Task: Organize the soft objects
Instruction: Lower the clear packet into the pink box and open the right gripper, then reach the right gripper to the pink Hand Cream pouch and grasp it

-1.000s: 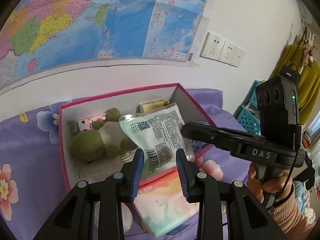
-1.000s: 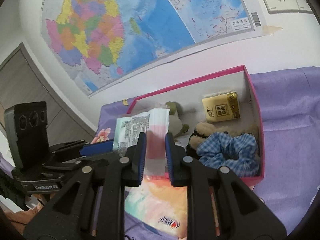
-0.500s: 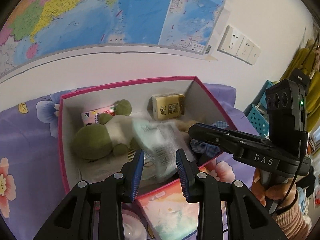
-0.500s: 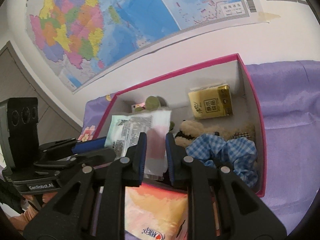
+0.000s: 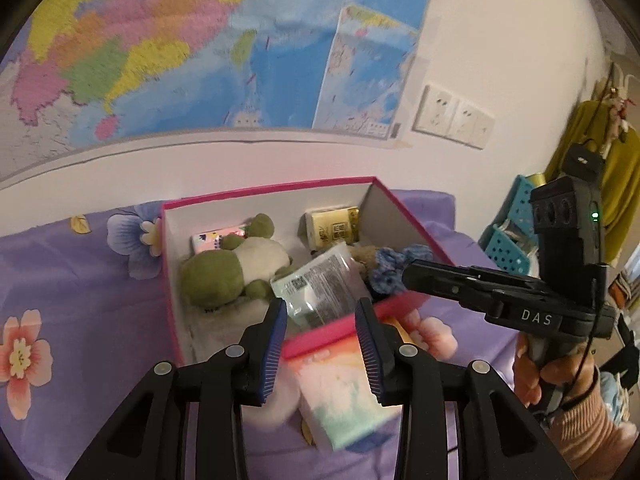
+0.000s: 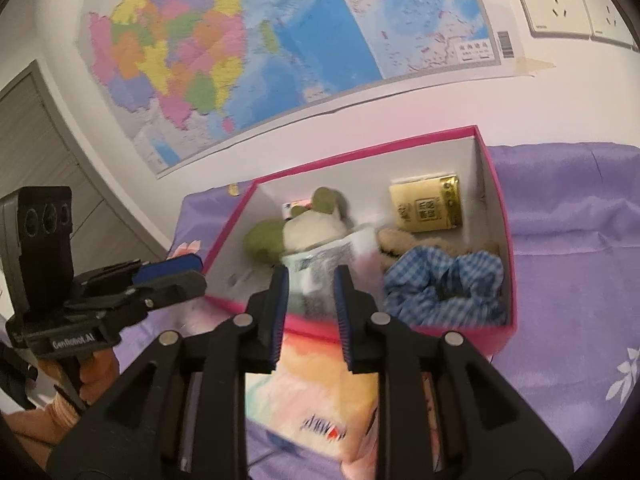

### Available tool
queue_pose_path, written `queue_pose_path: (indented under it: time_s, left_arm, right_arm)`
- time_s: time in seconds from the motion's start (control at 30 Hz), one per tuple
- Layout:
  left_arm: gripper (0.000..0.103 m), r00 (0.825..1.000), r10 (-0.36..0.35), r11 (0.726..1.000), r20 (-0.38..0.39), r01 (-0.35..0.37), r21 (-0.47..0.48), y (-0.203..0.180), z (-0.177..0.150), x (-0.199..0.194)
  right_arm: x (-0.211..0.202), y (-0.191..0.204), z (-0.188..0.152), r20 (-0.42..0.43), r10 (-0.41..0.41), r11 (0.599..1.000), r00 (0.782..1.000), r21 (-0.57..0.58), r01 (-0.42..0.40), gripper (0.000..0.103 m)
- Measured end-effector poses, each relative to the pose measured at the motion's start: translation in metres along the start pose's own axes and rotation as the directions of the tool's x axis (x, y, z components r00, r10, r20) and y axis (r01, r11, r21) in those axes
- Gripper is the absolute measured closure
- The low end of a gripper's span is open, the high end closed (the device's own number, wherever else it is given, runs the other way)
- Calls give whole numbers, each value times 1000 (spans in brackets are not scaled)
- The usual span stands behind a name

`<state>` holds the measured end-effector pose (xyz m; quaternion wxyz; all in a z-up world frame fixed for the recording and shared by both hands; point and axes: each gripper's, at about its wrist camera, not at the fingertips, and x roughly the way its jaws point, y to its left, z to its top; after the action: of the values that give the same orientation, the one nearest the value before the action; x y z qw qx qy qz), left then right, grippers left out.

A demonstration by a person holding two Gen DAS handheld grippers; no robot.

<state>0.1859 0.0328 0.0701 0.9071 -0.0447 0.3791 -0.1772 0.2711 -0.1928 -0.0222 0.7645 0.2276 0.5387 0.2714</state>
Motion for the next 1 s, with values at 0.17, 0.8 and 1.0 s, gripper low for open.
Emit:
queue_pose_path:
  time_s: [0.17, 0.8, 1.0]
  left_arm:
    - [60, 999, -17, 1000, 44, 16, 14, 1, -28, -39]
    - [59, 965, -56, 985, -257, 11, -175, 23, -198, -58]
    - [59, 959, -87, 970, -270, 20, -241, 26, -224, -77]
  right_arm:
    - [-18, 19, -23, -32, 59, 997, 998, -57, -60, 72]
    - [-27, 60, -152, -354, 276, 954, 893, -10, -299, 71]
    - [-12, 86, -180, -447, 338, 928, 828, 10, -374, 71]
